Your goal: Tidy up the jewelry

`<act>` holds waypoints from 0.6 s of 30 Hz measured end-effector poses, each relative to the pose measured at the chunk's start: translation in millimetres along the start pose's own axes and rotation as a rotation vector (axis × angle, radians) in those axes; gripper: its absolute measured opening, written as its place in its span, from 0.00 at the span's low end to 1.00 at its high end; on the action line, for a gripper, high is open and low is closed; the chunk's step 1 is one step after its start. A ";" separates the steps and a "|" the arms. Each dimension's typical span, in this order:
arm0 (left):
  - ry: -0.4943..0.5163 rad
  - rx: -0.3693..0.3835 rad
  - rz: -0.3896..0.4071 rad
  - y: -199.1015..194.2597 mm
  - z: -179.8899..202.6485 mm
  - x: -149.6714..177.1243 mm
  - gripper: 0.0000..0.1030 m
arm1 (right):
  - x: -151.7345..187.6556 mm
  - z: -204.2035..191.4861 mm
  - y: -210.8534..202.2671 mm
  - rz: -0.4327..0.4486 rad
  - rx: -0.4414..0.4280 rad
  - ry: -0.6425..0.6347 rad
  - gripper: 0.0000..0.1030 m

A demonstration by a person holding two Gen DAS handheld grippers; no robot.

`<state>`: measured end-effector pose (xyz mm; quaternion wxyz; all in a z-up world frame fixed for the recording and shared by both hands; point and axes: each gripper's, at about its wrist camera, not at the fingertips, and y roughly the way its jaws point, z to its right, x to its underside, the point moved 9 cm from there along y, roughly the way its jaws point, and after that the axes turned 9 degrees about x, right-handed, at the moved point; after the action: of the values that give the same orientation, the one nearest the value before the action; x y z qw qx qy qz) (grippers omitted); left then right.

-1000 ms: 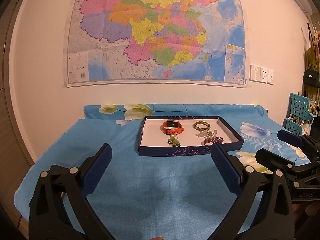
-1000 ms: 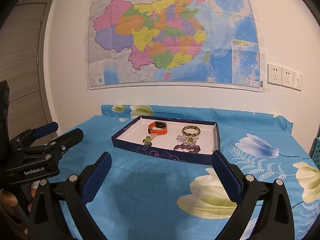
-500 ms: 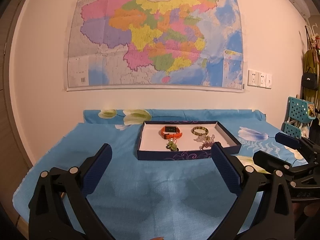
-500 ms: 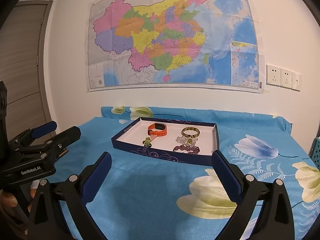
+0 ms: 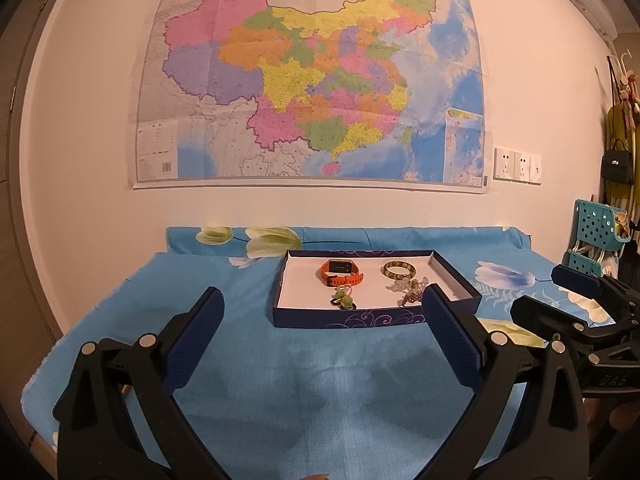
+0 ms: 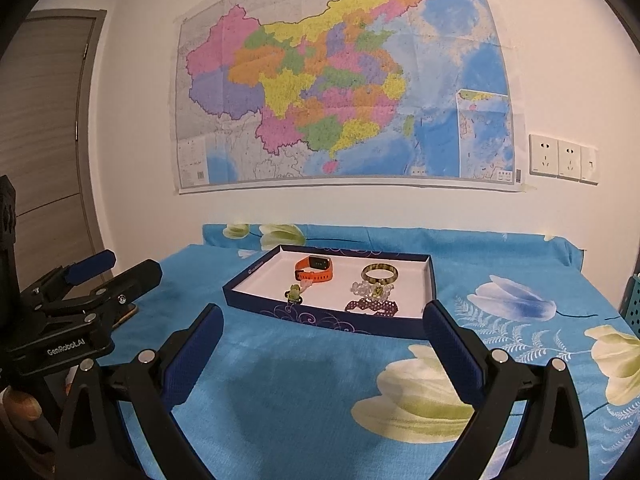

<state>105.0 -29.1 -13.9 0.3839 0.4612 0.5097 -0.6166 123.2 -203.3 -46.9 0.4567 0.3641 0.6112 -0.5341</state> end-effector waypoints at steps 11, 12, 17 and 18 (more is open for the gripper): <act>-0.001 -0.002 0.004 0.5 0.1 0.4 0.95 | -3.2 2.6 1.4 0.016 0.006 0.007 0.94; -0.001 0.000 0.005 1.1 0.3 0.7 0.95 | -3.7 2.6 1.8 0.017 0.005 0.008 0.94; 0.000 -0.003 0.003 0.7 0.3 1.0 0.95 | -3.3 3.8 1.3 0.022 0.010 0.008 0.94; 0.000 -0.001 0.003 0.6 0.2 1.1 0.95 | -2.2 3.7 0.5 0.020 0.010 0.006 0.94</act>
<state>105.2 -29.5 -15.1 0.3853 0.4617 0.5092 -0.6157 125.0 -206.8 -45.0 0.4582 0.3742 0.6064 -0.5314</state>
